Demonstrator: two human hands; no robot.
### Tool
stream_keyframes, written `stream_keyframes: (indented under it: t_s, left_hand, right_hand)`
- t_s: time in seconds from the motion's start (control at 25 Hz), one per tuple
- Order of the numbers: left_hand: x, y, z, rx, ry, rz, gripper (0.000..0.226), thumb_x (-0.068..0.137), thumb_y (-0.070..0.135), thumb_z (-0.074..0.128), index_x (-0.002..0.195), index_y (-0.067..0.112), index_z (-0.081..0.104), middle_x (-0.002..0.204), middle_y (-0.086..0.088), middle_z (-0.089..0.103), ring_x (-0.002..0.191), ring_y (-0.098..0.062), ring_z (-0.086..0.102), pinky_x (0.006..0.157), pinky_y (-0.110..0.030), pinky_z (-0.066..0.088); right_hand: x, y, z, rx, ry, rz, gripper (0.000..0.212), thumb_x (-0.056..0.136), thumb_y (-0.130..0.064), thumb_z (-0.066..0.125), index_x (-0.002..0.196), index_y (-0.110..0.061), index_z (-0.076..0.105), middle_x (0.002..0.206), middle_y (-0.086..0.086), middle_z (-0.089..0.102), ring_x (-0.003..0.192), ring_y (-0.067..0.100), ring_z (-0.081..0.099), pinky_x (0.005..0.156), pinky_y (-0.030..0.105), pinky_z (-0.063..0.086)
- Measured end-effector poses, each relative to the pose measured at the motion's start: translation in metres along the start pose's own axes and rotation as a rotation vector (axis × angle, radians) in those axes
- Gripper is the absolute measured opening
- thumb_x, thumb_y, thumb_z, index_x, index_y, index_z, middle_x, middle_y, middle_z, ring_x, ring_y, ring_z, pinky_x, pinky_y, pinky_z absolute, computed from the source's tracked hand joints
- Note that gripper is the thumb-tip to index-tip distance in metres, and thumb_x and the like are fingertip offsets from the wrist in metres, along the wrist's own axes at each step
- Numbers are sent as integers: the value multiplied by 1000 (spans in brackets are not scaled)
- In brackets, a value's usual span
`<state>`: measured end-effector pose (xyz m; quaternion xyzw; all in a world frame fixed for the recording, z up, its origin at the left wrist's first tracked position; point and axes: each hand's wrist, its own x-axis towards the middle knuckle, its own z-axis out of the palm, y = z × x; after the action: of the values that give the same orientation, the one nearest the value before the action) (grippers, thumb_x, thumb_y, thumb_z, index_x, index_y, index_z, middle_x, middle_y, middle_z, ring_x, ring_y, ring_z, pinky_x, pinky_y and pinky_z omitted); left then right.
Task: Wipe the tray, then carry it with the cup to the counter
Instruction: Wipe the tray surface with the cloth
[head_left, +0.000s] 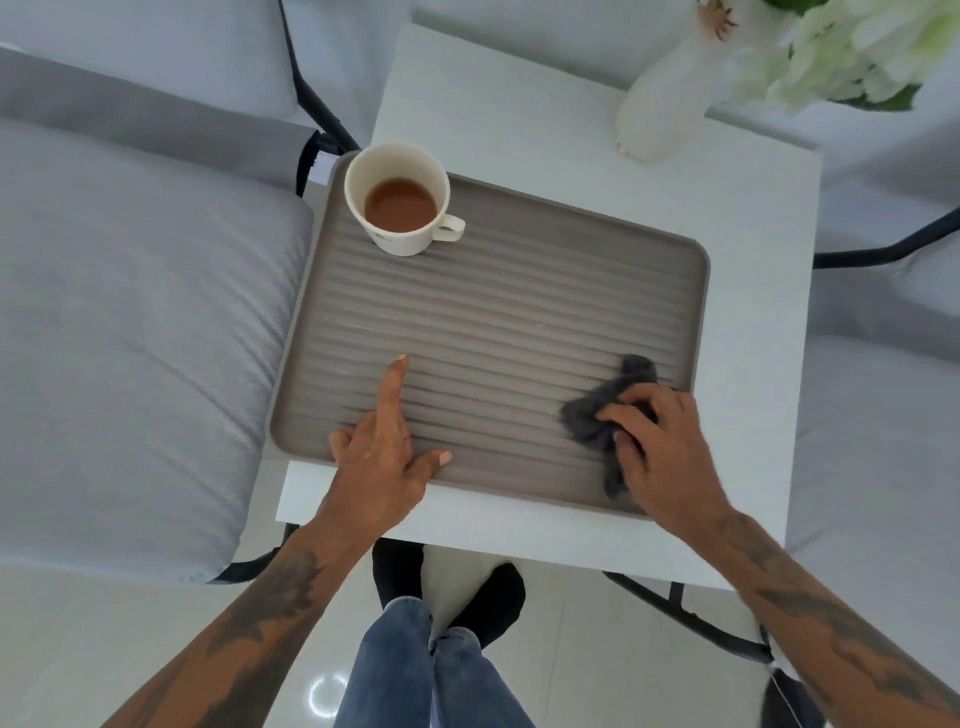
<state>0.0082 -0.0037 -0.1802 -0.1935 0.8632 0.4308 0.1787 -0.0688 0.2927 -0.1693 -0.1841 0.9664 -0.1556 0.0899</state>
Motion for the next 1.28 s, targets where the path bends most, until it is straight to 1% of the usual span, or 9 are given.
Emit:
stream_keyframes:
  t_s: [0.28, 0.4, 0.48, 0.64, 0.76, 0.84, 1.04, 1.16, 1.28]
  left_hand:
    - [2, -3, 4, 51, 32, 13, 112, 74, 23, 83, 156, 30, 6, 67, 7, 52, 68, -12, 55, 89, -46, 40]
    - [3, -4, 1, 21, 29, 21, 107, 74, 21, 82, 153, 33, 11, 67, 5, 53, 62, -12, 56, 82, -49, 50]
    - [-1, 2, -8, -89, 53, -25, 87, 79, 28, 78, 149, 34, 25, 69, 2, 55, 60, -10, 56, 74, -35, 50]
    - [24, 20, -20, -6, 219, -83, 46, 85, 41, 70, 123, 19, 57, 86, -4, 58, 69, -11, 54, 64, -22, 41]
    - [42, 26, -23, 58, 209, -69, 22, 83, 31, 73, 97, 19, 61, 102, -9, 59, 83, -16, 56, 79, -31, 49]
    - [45, 27, -30, -24, 187, -105, 14, 83, 26, 72, 84, 23, 59, 96, -10, 66, 83, -21, 61, 84, -42, 54]
    - [13, 63, -61, -185, 25, 46, 12, 90, 21, 66, 91, 23, 55, 82, 7, 66, 82, -16, 67, 80, -36, 57]
    - [-25, 100, -78, -139, -88, 287, 22, 89, 25, 65, 109, 28, 56, 94, 13, 67, 94, -9, 67, 90, -20, 53]
    - [-59, 134, -81, 55, -161, 449, 43, 86, 45, 59, 128, 37, 59, 98, 18, 68, 99, -2, 65, 88, -8, 45]
  right_hand:
    - [61, -135, 54, 207, -25, -177, 29, 84, -12, 60, 111, -15, 69, 117, 9, 58, 104, 32, 48, 70, 43, 53]
    - [59, -130, 45, 302, -68, -212, 33, 88, -16, 62, 120, -17, 66, 129, 5, 55, 113, 28, 48, 88, 42, 52]
    - [46, -116, 31, 495, -27, -137, 35, 87, -17, 63, 122, -18, 65, 135, 2, 52, 116, 20, 54, 97, 37, 50]
    - [70, -91, 21, 489, 141, 254, 37, 85, -24, 59, 122, -22, 61, 126, 4, 50, 94, 23, 66, 84, 42, 56]
    - [109, -100, 19, 324, -184, 222, 60, 84, -45, 64, 136, -22, 48, 136, 7, 48, 125, 27, 48, 104, 45, 44]
    - [132, -109, 16, 200, -400, 132, 54, 80, -42, 67, 130, -26, 53, 132, 5, 54, 126, 28, 46, 103, 41, 43]
    - [120, -99, -50, 255, -466, -145, 19, 66, -33, 65, 77, -22, 54, 102, 2, 58, 94, 24, 56, 80, 38, 51]
    - [65, -87, -108, 337, -438, -215, 20, 75, -28, 61, 91, -27, 50, 84, -9, 60, 73, 12, 56, 66, 36, 50]
    - [-2, -62, -149, 263, -405, -233, 14, 90, -35, 54, 103, -35, 53, 91, -18, 49, 77, 3, 50, 68, 24, 43]
